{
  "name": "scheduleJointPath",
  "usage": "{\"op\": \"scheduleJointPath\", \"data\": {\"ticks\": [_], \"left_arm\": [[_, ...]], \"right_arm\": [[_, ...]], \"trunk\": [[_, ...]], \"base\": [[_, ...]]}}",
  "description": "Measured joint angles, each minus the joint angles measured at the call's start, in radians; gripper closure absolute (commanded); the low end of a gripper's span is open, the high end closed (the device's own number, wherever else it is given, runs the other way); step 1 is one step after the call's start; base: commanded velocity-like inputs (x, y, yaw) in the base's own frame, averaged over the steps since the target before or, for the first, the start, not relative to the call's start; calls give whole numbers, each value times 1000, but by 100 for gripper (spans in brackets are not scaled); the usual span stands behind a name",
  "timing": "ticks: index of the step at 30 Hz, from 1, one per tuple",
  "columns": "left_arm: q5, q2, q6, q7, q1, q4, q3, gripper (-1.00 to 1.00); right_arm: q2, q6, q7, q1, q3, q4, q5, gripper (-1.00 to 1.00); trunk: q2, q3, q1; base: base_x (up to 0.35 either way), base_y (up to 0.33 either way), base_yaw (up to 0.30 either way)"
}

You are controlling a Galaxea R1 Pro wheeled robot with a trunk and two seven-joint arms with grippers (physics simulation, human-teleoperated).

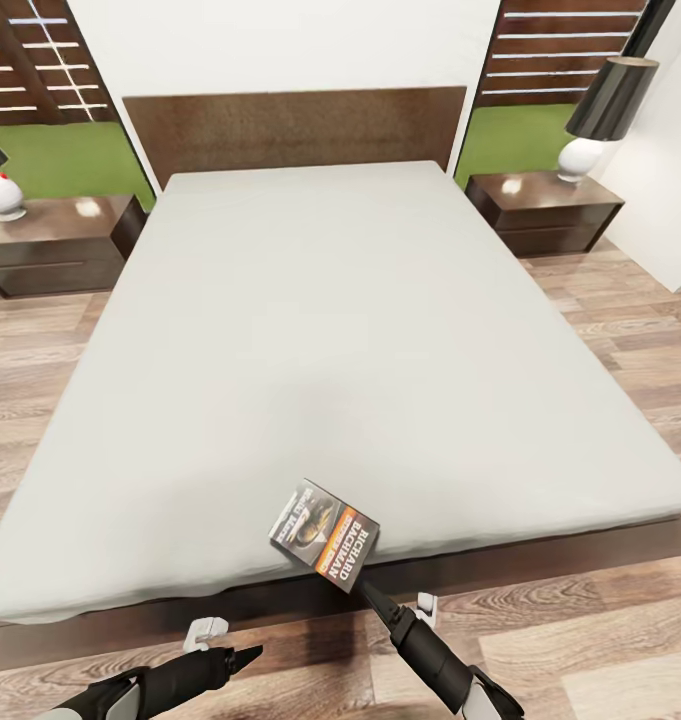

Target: In the bedroom, move the book from the bed onto either nightstand, and place the two sandals side by side next to the bed.

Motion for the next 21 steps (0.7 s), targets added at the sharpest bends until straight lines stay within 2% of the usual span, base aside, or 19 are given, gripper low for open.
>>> {"op": "scheduleJointPath", "data": {"ticks": [7,10,21], "left_arm": [[0,0,0,0,0,0,0,-100],[0,0,0,0,0,0,0,-100],[0,0,0,0,0,0,1,-100]], "right_arm": [[0,0,0,0,0,0,0,-100],[0,0,0,0,0,0,0,-100],[0,0,0,0,0,0,0,-100]], "trunk": [[0,0,0],[-21,-9,12],[-21,-9,12]], "base": [[0,0,0],[0,0,0],[0,0,0]]}}
